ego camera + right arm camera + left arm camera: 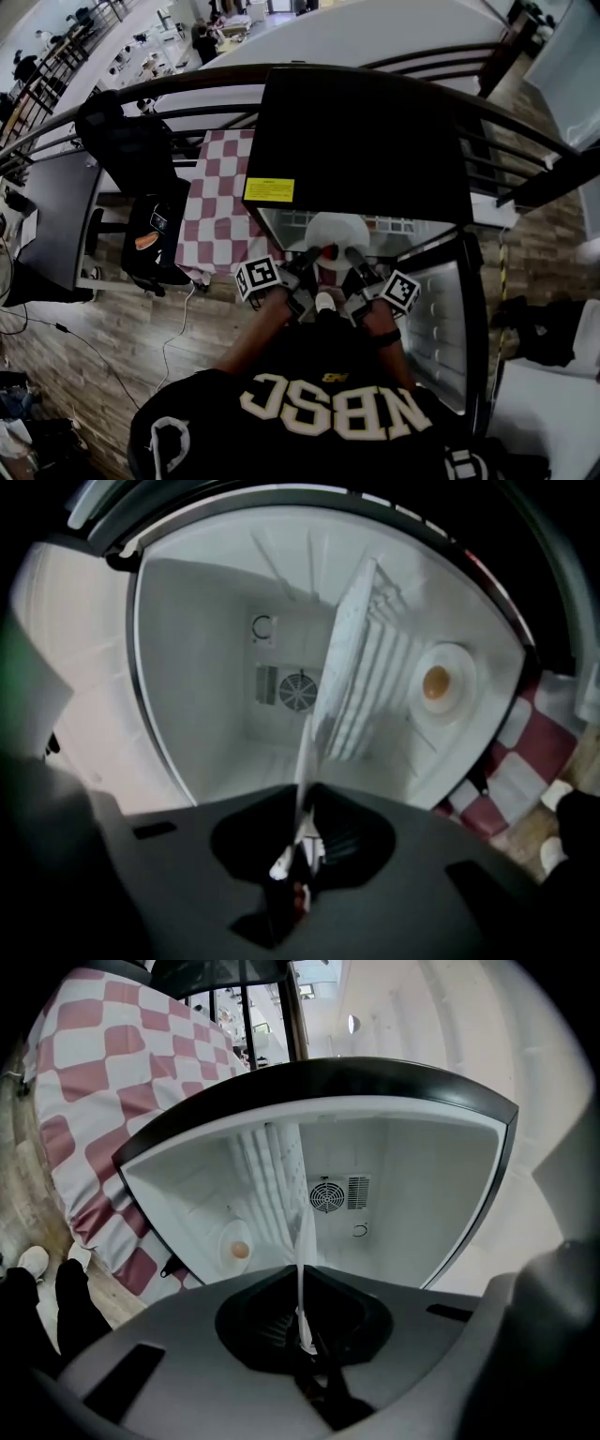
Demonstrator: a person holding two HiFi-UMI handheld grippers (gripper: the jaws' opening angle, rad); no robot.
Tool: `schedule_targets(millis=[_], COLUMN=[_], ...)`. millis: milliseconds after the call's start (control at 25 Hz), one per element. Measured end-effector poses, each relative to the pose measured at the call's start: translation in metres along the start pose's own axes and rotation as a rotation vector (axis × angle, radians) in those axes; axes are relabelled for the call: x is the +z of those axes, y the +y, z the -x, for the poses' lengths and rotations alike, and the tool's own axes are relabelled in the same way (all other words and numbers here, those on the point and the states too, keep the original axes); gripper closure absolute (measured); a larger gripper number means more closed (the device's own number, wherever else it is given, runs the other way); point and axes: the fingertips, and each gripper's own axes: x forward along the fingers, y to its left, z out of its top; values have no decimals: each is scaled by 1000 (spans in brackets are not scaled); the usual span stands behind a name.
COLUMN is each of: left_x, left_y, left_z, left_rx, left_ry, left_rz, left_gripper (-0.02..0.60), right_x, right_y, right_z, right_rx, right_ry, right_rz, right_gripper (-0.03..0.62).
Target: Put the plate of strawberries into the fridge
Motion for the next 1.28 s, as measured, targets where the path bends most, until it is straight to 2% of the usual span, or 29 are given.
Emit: schedule_targets(millis=[720, 1280], left_x=[23, 30], left_y=[0, -1], left_z=[-33, -44], left_rx=[12, -6], left_ry=[-52, -80], left_rz=[17, 1], left_gripper=[552, 552], right_x=[30, 32], right_y=[-8, -9], right_z=[-29, -32], right_rx=[4, 0], right_ry=[22, 27], right_rz=[-48, -63], right_gripper=[549, 549])
